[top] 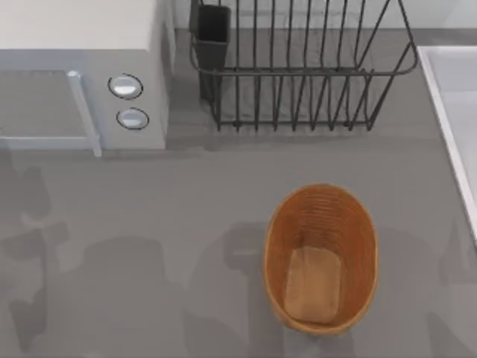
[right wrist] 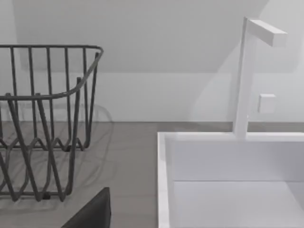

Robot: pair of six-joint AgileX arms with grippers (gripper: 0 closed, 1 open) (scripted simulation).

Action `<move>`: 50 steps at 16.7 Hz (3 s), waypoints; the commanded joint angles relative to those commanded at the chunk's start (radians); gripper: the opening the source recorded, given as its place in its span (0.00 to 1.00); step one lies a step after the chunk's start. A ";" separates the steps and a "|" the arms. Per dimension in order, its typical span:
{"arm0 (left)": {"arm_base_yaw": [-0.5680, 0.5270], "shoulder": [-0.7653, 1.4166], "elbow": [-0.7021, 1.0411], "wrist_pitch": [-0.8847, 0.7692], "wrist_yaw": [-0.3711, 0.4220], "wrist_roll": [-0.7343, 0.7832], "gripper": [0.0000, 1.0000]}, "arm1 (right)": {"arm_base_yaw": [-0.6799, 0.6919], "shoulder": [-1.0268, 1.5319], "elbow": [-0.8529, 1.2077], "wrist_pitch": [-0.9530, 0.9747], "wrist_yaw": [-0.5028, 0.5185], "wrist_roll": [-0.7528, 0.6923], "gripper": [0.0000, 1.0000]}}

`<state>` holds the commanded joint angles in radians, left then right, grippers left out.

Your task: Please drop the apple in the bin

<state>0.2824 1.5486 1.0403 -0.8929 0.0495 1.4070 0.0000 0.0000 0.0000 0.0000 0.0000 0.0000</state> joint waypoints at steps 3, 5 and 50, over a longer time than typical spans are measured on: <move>0.034 0.175 0.127 -0.089 0.010 0.154 1.00 | 0.000 0.000 0.000 0.000 0.000 0.000 1.00; 0.048 0.241 0.186 -0.127 0.018 0.212 1.00 | 0.000 0.000 0.000 0.000 0.000 0.000 1.00; 0.045 0.373 0.079 0.119 0.025 0.236 0.00 | 0.000 0.000 0.000 0.000 0.000 0.000 1.00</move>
<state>0.3274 1.9213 1.1191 -0.7739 0.0746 1.6428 0.0000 0.0000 0.0000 0.0000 0.0000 0.0000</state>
